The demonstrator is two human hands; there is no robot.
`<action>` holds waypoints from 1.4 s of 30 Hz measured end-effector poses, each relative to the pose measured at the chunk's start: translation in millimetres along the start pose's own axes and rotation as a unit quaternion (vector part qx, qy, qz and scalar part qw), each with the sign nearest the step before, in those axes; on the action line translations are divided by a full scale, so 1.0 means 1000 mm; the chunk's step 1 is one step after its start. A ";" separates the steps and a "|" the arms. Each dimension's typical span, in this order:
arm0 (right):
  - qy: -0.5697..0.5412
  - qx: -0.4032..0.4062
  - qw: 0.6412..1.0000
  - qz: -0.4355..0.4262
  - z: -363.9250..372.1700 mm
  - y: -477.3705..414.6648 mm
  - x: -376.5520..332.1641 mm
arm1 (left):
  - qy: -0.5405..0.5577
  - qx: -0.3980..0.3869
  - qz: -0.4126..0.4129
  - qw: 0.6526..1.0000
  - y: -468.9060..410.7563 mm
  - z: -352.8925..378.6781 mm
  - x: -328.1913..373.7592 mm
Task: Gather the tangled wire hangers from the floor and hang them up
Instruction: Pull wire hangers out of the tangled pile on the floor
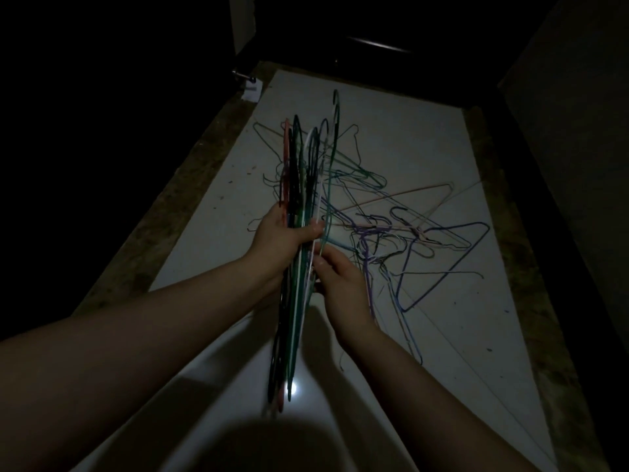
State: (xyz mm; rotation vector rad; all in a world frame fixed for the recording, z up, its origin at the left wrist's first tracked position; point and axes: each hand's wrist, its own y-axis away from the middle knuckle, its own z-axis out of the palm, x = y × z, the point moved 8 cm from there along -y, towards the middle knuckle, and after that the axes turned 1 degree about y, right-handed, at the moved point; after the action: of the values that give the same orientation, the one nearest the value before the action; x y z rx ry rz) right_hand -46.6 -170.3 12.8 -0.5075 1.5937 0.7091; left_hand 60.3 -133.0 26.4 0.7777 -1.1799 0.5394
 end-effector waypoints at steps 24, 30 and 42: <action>0.191 -0.012 0.981 0.039 0.014 0.032 -0.183 | -0.001 0.002 -0.065 0.998 0.045 -0.007 0.155; 0.190 0.033 0.981 0.011 0.012 0.040 -0.333 | 0.003 -0.023 -0.033 0.999 0.070 0.019 0.308; 0.192 0.017 0.980 -0.045 0.026 0.072 -0.654 | 0.022 -0.030 0.020 0.999 0.146 0.046 0.629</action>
State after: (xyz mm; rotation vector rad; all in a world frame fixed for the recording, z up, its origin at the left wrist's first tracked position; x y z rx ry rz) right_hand 18.7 -149.7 668.1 -0.7189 1.9235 0.5348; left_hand 118.7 -90.0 669.9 0.6882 -1.1675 0.5490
